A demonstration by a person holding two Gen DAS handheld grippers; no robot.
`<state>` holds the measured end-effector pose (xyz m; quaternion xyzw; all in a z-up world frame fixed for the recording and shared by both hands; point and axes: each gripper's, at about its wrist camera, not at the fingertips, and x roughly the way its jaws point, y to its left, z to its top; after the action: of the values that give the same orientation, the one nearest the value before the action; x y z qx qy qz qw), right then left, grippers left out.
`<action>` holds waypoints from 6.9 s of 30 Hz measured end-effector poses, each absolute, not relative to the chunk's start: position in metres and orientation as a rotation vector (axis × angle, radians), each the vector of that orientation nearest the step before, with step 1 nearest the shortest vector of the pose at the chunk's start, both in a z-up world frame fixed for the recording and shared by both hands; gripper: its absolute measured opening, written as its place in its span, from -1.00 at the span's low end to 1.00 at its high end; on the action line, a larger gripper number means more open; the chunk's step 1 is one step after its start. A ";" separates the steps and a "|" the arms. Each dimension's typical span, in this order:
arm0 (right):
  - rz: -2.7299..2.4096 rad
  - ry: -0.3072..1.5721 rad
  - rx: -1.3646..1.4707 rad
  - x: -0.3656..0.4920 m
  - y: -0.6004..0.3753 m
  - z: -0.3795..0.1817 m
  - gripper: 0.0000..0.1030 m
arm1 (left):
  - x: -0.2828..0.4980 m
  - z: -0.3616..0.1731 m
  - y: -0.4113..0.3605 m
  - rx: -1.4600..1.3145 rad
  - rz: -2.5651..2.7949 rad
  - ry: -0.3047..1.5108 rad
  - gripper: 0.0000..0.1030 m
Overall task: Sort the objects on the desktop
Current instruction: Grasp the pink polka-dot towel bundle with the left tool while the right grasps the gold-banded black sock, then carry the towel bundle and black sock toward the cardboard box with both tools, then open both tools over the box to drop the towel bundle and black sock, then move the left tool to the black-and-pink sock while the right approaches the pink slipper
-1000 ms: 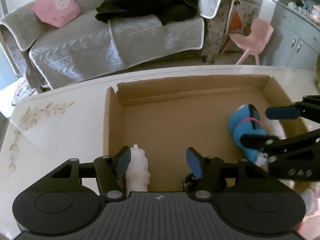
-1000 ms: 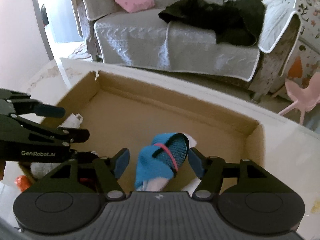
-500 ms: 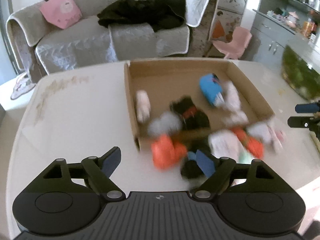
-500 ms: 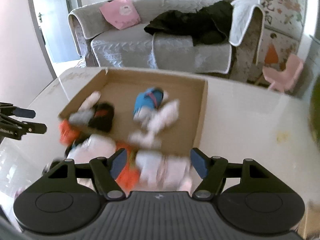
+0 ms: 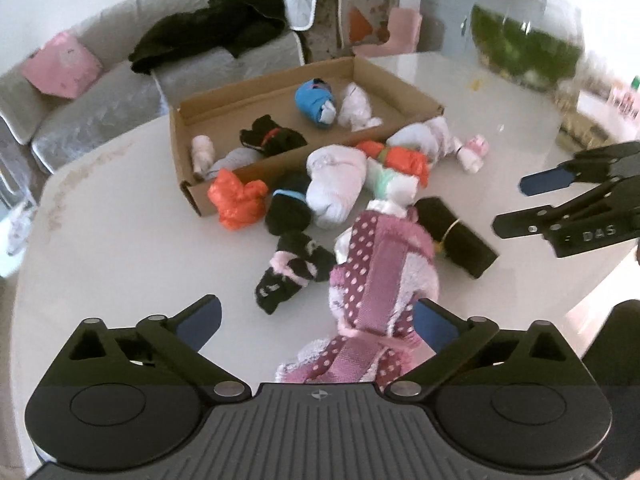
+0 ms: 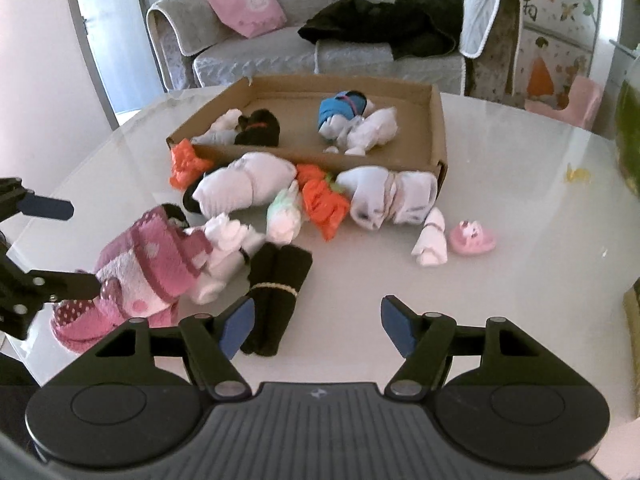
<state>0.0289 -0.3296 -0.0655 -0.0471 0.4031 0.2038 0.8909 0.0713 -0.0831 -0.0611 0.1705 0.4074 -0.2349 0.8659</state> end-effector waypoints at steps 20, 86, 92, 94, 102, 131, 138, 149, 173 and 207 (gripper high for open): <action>0.447 0.824 -0.161 0.024 -0.300 -0.086 0.10 | 0.062 -0.090 -0.101 0.442 -0.578 0.896 0.99; 0.437 0.669 -0.126 0.099 -0.346 0.036 -0.41 | 0.152 0.058 -0.075 0.245 -0.426 0.768 0.31; 0.460 0.665 -0.145 0.134 -0.326 0.041 -0.41 | 0.192 0.056 -0.092 0.226 -0.403 0.797 0.31; 0.469 0.666 -0.145 0.145 -0.319 0.042 -0.41 | 0.204 0.055 -0.098 0.227 -0.390 0.802 0.31; 0.506 0.703 -0.146 0.185 -0.292 0.033 -0.40 | 0.259 0.035 -0.112 0.205 -0.373 0.860 0.31; 0.540 0.867 -0.174 0.264 -0.230 -0.053 -0.39 | 0.378 -0.087 -0.128 0.153 -0.368 1.037 0.35; 0.532 0.826 -0.196 0.264 -0.230 -0.048 -0.19 | 0.381 -0.084 -0.121 0.117 -0.351 1.023 0.58; 0.512 0.749 -0.125 0.229 -0.280 -0.007 0.06 | 0.329 -0.040 -0.104 0.123 -0.390 0.919 0.87; 0.379 0.789 0.033 0.079 -0.394 -0.032 0.11 | 0.122 -0.067 -0.043 0.143 -0.417 0.963 0.98; 0.367 0.785 -0.117 0.130 -0.411 -0.097 0.05 | 0.132 -0.114 -0.041 0.233 -0.364 0.896 0.98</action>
<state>0.1300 -0.4107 -0.0975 -0.0565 0.3800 0.1776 0.9060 0.1323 -0.0414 -0.1136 0.1116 0.4296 -0.1747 0.8789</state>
